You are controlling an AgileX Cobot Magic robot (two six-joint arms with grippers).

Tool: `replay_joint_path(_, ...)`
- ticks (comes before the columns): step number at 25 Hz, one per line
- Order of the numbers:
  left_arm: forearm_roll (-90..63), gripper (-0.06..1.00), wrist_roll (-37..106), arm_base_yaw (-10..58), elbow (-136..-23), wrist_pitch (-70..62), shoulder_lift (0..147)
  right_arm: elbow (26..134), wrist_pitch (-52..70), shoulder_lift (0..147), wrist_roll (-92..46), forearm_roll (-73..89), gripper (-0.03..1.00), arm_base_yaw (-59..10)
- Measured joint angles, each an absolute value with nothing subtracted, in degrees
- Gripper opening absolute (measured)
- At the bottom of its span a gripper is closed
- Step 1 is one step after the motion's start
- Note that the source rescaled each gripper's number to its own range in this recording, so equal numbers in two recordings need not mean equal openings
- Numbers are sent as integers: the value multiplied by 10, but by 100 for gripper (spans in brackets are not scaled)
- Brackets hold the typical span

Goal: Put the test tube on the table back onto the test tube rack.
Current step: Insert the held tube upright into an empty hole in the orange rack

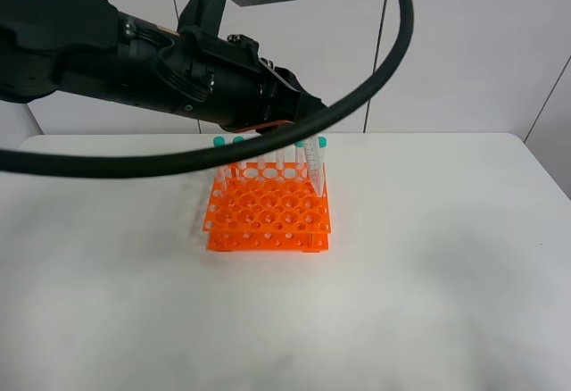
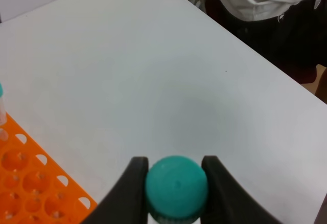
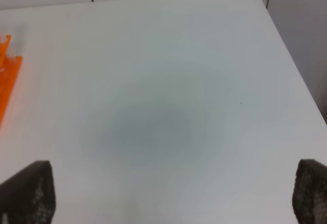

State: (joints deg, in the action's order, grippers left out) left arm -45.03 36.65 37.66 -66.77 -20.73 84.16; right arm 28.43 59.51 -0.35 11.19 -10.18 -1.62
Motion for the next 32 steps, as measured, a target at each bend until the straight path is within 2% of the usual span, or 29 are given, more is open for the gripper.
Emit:
replay_joint_path(22,-450,0,380,377,-668,-207,842,284,593,-4,112,-96,100,-16)
replay_joint_path(32,-432,0,423,377,-668,-153,842,284,593,-4,112,-96,100,-16)
